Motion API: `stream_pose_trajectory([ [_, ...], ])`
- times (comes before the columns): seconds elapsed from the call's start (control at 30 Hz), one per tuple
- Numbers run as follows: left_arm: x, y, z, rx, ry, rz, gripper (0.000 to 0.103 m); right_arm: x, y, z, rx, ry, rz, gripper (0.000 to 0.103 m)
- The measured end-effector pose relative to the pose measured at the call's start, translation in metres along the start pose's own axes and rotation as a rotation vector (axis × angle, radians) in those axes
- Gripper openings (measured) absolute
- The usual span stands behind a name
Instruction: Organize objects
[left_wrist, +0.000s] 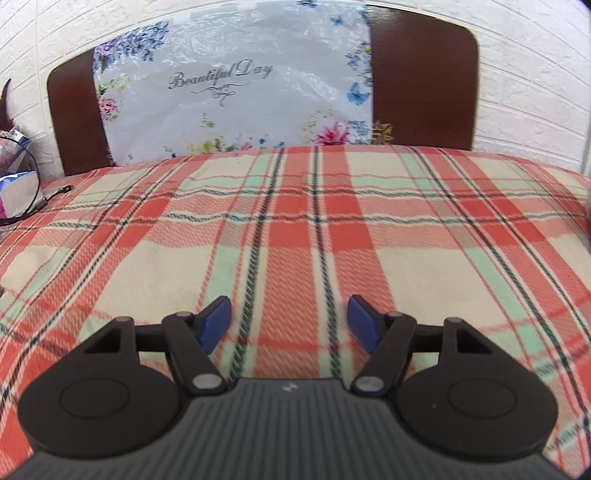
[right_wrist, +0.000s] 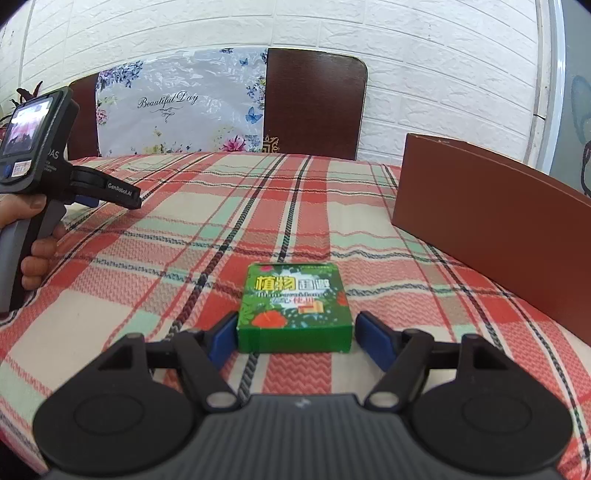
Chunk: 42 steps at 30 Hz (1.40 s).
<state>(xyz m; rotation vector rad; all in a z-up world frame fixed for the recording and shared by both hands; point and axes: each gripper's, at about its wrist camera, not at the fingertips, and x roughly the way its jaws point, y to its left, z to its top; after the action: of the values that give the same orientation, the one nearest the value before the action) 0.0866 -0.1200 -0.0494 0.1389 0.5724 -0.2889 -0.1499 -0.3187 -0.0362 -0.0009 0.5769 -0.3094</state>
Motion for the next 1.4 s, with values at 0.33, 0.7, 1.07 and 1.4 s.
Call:
stream_pose_trajectory([
  [0.33, -0.041, -0.056, -0.015, 0.041, 0.091, -0.271, 0.073, -0.006, 0.000, -0.005, 0.004, -0.004, 0.002, 0.073],
  [0.7, -0.047, -0.076, -0.008, -0.191, 0.412, -0.669, 0.073, -0.006, 0.000, -0.003, -0.011, -0.003, 0.004, 0.075],
  [1.07, -0.041, -0.129, -0.005, -0.126, 0.468, -0.727, 0.072, -0.004, -0.002, -0.004, -0.001, -0.015, 0.018, 0.077],
  [1.4, -0.056, -0.165, 0.017, -0.011, 0.423, -0.731, 0.048, -0.009, -0.010, 0.002, 0.025, -0.045, -0.008, 0.066],
])
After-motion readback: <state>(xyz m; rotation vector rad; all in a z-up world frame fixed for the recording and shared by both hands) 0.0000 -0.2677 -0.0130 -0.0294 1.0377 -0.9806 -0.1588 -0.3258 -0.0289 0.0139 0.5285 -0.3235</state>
